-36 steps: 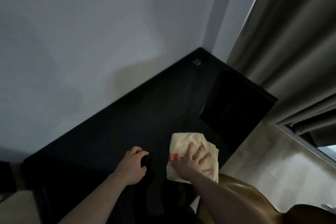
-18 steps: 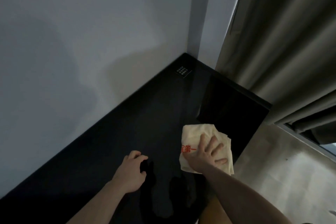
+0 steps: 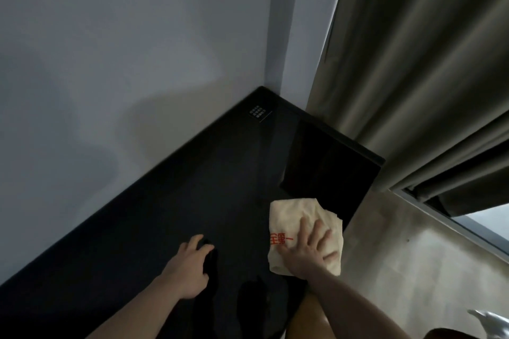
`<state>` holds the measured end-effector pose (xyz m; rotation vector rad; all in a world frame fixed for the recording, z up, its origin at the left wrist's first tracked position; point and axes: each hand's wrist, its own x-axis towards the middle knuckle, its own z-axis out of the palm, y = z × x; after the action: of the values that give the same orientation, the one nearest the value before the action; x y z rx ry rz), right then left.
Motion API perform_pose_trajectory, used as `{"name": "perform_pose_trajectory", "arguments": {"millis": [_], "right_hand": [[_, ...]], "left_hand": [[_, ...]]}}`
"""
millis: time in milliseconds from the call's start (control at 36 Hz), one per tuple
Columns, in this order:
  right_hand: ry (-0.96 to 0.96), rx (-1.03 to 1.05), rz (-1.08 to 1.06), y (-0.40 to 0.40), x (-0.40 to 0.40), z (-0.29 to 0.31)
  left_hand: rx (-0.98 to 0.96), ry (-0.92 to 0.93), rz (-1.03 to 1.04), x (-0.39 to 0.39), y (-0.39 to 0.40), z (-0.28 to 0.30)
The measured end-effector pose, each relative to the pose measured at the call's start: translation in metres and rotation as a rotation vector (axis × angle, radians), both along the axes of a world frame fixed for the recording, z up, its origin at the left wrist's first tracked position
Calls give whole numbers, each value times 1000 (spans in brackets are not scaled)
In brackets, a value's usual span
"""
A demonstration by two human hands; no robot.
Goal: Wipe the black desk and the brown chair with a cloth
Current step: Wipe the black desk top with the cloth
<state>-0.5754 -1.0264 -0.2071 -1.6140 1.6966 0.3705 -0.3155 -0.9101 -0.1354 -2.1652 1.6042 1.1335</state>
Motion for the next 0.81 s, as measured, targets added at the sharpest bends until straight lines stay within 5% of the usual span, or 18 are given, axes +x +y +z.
{"name": "perform_pose_trajectory", "arguments": {"millis": [528,806], "right_hand": [[97,-148,-118,-260,-9,-33],[151,-189,-106,-350,-10,-34]], "left_hand": [[35,-46,-91,-6,-241,-67],[56,-35,-99,4,-275,-76]]}}
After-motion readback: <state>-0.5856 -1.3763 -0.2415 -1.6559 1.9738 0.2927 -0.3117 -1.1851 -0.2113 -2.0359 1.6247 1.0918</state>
